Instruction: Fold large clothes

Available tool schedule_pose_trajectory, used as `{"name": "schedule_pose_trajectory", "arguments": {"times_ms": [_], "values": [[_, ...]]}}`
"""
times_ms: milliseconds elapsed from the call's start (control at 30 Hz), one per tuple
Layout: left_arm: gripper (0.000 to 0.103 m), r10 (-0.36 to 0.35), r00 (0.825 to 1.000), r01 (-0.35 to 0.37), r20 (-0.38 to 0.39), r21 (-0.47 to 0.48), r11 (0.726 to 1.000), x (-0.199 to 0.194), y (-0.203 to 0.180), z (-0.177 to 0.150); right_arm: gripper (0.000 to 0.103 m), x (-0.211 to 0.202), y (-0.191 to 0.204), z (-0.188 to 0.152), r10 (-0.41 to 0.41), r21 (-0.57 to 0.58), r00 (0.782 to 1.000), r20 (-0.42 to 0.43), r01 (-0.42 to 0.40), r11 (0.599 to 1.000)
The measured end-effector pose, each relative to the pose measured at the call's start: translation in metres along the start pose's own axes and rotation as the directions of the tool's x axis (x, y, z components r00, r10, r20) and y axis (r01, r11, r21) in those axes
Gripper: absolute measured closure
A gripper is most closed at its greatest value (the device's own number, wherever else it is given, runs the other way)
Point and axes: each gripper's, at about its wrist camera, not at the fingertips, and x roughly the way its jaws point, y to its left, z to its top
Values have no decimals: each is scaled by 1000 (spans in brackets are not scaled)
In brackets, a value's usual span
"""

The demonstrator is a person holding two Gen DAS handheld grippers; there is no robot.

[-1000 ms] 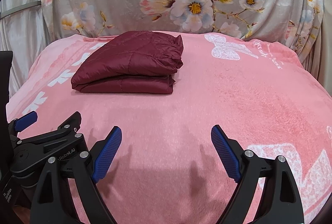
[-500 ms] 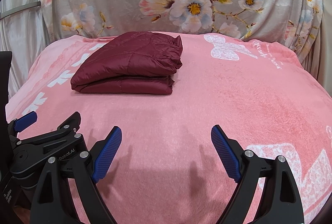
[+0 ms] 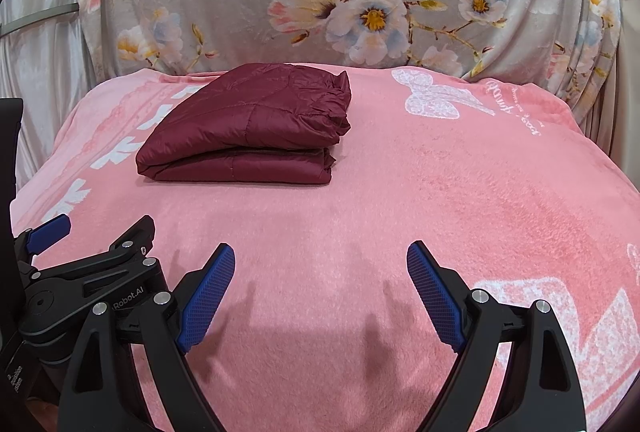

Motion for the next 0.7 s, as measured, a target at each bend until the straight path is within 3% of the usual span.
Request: {"name": "schedule_pose_trajectory", "arguments": {"times_ms": [700], "values": [[11,-5,1000,5,5,2,1000,-3,-1,4,17,-1,-2,3,-5,1,1000,2,5,1000]]}}
